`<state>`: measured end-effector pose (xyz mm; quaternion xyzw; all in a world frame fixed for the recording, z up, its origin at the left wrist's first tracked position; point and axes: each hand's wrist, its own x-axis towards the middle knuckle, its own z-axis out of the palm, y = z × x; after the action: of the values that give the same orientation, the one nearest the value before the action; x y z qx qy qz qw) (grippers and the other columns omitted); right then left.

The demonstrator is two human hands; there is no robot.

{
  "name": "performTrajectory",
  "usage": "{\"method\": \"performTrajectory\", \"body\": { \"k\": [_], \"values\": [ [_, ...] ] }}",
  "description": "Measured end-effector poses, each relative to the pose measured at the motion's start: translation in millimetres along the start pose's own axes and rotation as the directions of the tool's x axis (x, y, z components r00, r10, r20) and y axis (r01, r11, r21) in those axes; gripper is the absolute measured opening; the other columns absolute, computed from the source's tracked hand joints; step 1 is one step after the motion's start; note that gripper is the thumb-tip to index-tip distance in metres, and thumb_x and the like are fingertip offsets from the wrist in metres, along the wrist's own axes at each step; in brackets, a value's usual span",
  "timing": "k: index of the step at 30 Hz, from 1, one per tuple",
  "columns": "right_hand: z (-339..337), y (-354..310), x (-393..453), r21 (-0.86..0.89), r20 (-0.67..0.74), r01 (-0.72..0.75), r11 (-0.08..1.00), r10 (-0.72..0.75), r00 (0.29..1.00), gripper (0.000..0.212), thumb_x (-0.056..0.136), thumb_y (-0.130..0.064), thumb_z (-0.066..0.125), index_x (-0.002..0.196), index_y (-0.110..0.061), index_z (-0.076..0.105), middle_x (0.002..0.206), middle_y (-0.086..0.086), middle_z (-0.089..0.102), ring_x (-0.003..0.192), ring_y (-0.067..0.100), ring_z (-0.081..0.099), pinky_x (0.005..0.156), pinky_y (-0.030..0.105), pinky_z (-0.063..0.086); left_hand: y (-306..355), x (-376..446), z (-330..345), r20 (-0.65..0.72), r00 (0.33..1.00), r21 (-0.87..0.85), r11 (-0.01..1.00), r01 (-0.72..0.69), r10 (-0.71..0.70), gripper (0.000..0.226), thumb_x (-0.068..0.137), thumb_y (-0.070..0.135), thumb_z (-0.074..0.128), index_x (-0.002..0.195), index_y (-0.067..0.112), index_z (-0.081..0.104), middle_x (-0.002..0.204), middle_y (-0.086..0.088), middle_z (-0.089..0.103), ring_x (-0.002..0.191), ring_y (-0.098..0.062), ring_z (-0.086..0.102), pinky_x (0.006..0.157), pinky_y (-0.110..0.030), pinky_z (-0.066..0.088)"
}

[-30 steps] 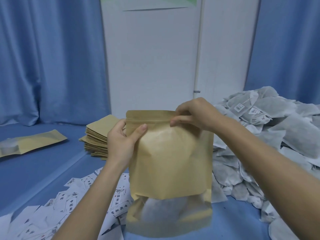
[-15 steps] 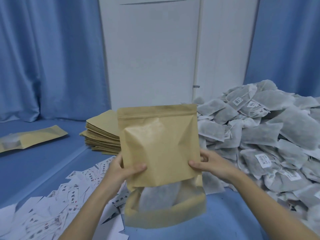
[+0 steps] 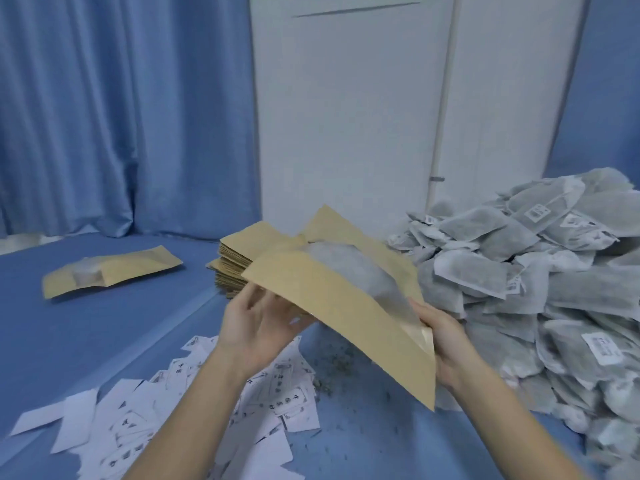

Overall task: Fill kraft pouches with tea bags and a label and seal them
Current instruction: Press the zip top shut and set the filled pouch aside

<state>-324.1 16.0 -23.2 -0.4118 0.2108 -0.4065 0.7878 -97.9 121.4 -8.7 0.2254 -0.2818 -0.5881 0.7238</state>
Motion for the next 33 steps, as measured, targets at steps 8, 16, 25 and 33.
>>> {"method": "performTrajectory", "body": {
  "k": [8, 16, 25, 33],
  "values": [
    [194.5, 56.2, 116.2, 0.204, 0.064, 0.032, 0.978, -0.046, 0.997, 0.025, 0.099, -0.005, 0.035, 0.114, 0.004, 0.053, 0.097, 0.02, 0.064, 0.086, 0.03, 0.065, 0.078, 0.039, 0.054, 42.0, -1.4, -41.8, -0.234, 0.961, -0.108, 0.978, -0.176, 0.147, 0.058, 0.092, 0.05, 0.043, 0.134, 0.01, 0.048, 0.13, -0.015, 0.057, 0.12, -0.036, 0.054, 0.105, -0.047, 0.037],
    [298.0, 110.4, 212.2, -0.277, 0.18, -0.146, 0.95, 0.2, 0.963, 0.05, 0.095, -0.039, 0.047, 0.133, -0.01, 0.035, 0.118, 0.017, 0.052, 0.104, 0.032, 0.06, 0.082, 0.034, 0.053, 118.6, 35.9, -98.2, -0.454, 0.857, 0.056, 0.967, -0.247, 0.245, 0.026, 0.099, 0.036, 0.044, 0.107, 0.016, 0.059, 0.117, -0.014, 0.059, 0.101, -0.036, 0.063, 0.079, -0.045, 0.051],
    [177.0, 121.4, 262.5, -0.89, 0.396, 0.271, -0.368, -0.325, 0.859, 0.051, 0.092, -0.036, 0.048, 0.134, -0.009, 0.039, 0.136, 0.01, 0.044, 0.125, 0.028, 0.038, 0.104, 0.037, 0.03, 89.5, 69.9, -133.0, -0.625, 0.773, 0.086, 0.994, -0.072, 0.11, 0.037, 0.097, 0.018, 0.05, 0.132, 0.008, 0.045, 0.132, -0.02, 0.05, 0.111, -0.043, 0.055, 0.084, -0.044, 0.047],
    [101.4, 114.4, 281.5, -0.848, 0.162, 0.059, -0.527, -0.152, 0.975, 0.077, 0.091, -0.063, 0.026, 0.146, -0.011, 0.015, 0.143, 0.01, 0.04, 0.129, 0.027, 0.037, 0.105, 0.04, 0.029, 70.3, 84.0, -133.3, -0.616, 0.786, 0.071, 0.997, -0.017, 0.057, 0.037, 0.094, 0.014, 0.055, 0.129, 0.005, 0.047, 0.125, -0.021, 0.055, 0.091, -0.038, 0.063, 0.069, -0.04, 0.053]
  ]
}}
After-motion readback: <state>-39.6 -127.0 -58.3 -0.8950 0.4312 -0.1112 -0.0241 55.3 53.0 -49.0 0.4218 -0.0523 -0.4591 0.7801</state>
